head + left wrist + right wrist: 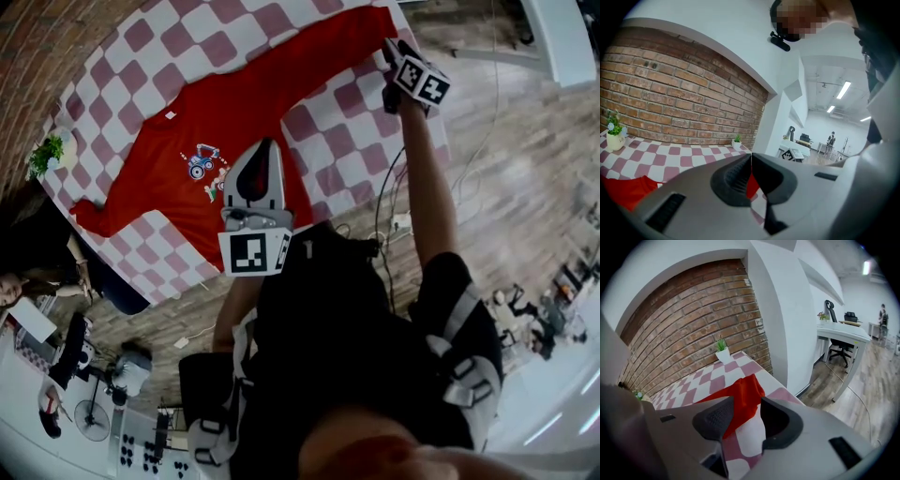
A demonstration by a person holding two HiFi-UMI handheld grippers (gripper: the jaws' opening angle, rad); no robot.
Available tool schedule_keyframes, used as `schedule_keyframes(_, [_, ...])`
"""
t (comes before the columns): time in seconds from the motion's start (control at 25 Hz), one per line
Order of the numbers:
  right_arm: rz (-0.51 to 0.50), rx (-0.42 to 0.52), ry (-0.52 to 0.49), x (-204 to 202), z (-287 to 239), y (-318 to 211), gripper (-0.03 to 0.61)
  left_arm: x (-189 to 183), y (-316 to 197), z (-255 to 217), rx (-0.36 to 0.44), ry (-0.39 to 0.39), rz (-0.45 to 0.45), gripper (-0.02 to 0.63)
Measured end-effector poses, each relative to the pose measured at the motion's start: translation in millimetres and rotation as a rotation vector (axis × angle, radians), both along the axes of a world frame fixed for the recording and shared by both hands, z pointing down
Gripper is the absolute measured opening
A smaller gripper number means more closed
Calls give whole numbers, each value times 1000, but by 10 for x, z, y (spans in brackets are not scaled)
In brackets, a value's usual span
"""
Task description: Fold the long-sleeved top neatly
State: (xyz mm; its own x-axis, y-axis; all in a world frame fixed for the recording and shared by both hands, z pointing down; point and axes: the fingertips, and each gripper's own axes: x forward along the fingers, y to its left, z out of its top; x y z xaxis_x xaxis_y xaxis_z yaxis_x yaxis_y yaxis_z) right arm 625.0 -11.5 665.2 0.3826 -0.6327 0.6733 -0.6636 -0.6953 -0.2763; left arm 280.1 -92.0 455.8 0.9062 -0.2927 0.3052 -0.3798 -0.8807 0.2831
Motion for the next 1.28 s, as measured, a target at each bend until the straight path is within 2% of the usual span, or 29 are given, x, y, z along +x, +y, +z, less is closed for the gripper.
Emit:
schedule_keyframes(0.2, [19, -9, -28, 179, 175, -59, 175, 97, -30, 127, 8, -7, 7, 8])
schedule_keyframes(0.44, [12, -1, -67, 191, 297, -120, 175, 331, -13, 315, 28, -13, 41, 8])
schedule_keyframes(0.64, [3, 8, -81, 165, 294, -172, 115, 452, -15, 414, 6, -12, 47, 8])
schedule_keyframes(0.72, [0, 4, -70, 154, 254, -187, 69, 475, -15, 406, 7, -5, 50, 8])
schedule_keyframes(0.8, [-8, -4, -55, 141, 208, -180, 54, 491, 0, 376, 23, 4, 56, 8])
schedule_keyframes(1.0, [-31, 9, -6, 44, -31, -166, 48, 404, -1, 295, 18, 14, 44, 8])
schedule_keyframes(1.28, [-92, 17, 115, -182, -514, -179, 44, 218, -28, 154, 21, 27, 45, 8])
